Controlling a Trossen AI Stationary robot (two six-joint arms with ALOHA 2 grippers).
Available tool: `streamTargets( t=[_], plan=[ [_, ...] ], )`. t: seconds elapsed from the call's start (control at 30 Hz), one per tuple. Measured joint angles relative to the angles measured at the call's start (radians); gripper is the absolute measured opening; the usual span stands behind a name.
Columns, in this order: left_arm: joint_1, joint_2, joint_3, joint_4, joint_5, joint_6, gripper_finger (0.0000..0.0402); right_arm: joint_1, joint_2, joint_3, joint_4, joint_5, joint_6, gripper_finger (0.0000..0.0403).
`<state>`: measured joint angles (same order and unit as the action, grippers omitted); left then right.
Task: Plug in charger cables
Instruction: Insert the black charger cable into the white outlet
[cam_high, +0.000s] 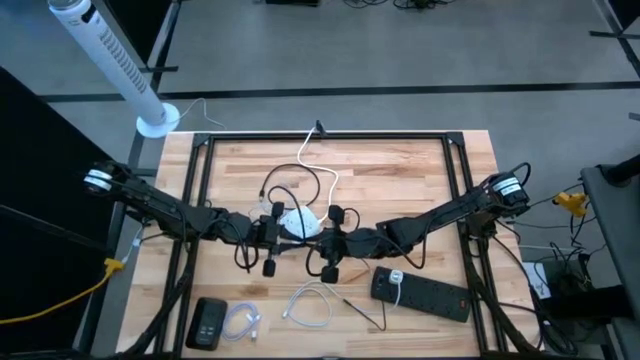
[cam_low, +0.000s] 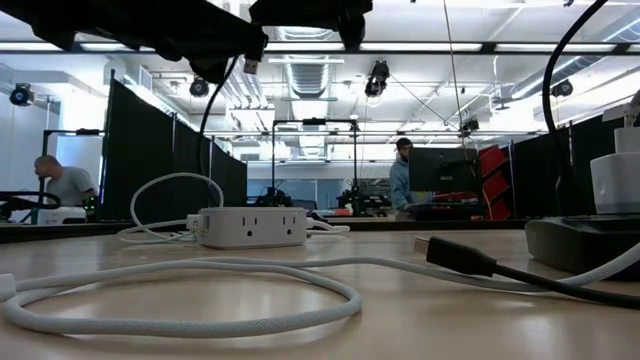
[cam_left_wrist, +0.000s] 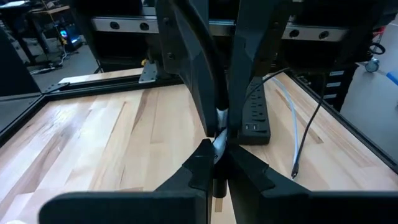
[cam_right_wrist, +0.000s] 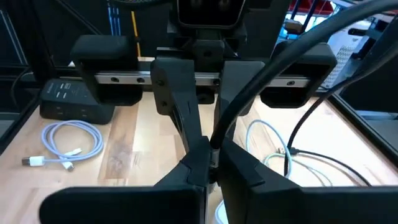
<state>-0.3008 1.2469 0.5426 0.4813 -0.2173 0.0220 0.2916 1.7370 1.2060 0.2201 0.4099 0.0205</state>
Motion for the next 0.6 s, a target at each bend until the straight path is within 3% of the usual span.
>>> streamTargets(
  t=[0.13, 0.4, 0.6],
  plan=[
    [0.0, -0.015, -0.001, -0.013, 0.0, -0.015, 0.0032, 0.004, -0.004, 0.0, -0.005, 0.0, -0.009, 0.0004],
    [0.0, -0.061, -0.001, -0.116, 0.0, -0.044, 0.0126, 0.031, -0.131, 0.0, -0.02, 0.002, -0.051, 0.0003],
    [0.0, -0.063, -0.001, -0.11, 0.0, -0.057, 0.0167, 0.061, -0.214, 0.0, 0.045, 0.008, -0.088, 0.0003]
  ],
)
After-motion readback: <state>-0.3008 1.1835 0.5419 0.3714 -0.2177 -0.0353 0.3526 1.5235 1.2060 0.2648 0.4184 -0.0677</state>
